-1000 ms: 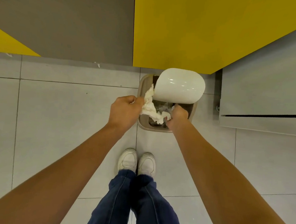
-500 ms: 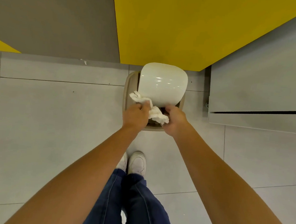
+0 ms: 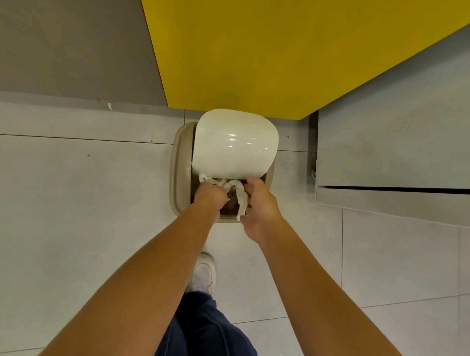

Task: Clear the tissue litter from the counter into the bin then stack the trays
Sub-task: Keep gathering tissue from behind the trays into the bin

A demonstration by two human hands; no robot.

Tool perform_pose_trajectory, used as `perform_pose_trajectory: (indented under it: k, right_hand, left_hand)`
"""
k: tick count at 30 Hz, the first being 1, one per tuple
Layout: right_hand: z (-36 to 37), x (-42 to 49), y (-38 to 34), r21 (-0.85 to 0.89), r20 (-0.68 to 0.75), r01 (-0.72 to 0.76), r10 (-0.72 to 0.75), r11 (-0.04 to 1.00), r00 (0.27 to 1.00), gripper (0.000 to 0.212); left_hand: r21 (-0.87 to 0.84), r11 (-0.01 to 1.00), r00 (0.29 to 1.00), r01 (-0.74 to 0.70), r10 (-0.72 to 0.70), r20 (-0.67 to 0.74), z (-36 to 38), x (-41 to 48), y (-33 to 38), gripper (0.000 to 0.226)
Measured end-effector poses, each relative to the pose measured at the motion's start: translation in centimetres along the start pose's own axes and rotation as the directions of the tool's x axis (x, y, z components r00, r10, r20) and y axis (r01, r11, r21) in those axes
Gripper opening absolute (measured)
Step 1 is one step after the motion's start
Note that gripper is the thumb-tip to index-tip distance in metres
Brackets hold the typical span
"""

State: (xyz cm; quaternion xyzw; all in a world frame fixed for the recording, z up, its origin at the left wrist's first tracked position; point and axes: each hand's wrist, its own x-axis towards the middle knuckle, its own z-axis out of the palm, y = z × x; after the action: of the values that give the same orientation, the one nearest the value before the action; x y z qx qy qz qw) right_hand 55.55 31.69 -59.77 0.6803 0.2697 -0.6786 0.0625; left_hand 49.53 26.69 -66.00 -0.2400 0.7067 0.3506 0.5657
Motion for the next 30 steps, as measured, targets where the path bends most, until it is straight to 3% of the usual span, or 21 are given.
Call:
perform_pose_trajectory:
  k: [2, 7, 12, 15, 18, 21, 25, 30]
  right_hand:
    - [-0.1, 0.4, 0.3, -0.011, -0.005, -0.002, 0.002, 1.000, 1.000, 0.028]
    - [0.0, 0.5, 0.6, -0.002, 0.017, 0.004, -0.004, 1.000, 1.000, 0.014]
    - [0.4, -0.5, 0.3, -0.032, 0.025, 0.023, -0.022, 0.999, 0.999, 0.025]
    - [0.6, -1.5, 0.2, -0.050, 0.023, 0.035, -0.034, 0.998, 0.999, 0.020]
    - [0.7, -3.2, -0.1, -0.081, 0.017, 0.051, -0.050, 0.995, 0.999, 0.035]
    - [0.6, -5.8, -0.5, -0.119, 0.028, 0.048, -0.045, 0.992, 0.999, 0.039]
    - [0.5, -9.3, -0.7, -0.172, 0.001, 0.056, -0.057, 0.983, 0.998, 0.050]
    - [0.4, -15.4, -2.1, -0.273, 0.028, 0.129, -0.127, 0.953, 0.992, 0.051]
  left_hand:
    - [0.115, 0.993, 1.000, -0.012, 0.014, -0.013, -0.1, 0.3, -0.1, 0.036]
    - [0.170, 0.984, 0.998, -0.055, 0.048, 0.043, -0.6, 0.3, -0.5, 0.023]
    - [0.060, 0.997, 0.995, -0.048, 0.042, 0.093, -1.3, -1.6, -0.2, 0.029]
    - [-0.003, 0.999, 0.993, -0.042, 0.042, 0.112, -1.9, -3.2, -0.3, 0.037]
    - [-0.024, 0.999, 0.996, -0.031, 0.033, 0.077, -2.9, -5.2, -0.2, 0.013]
    - [0.000, 0.999, 0.999, -0.037, 0.037, 0.017, -4.4, -7.6, -0.1, 0.009]
    - [0.163, 0.978, 0.989, -0.132, 0.141, -0.042, -5.9, -12.2, 0.5, 0.014]
    - [0.276, 0.909, 0.944, -0.313, 0.330, -0.017, -7.6, -19.2, 2.2, 0.014]
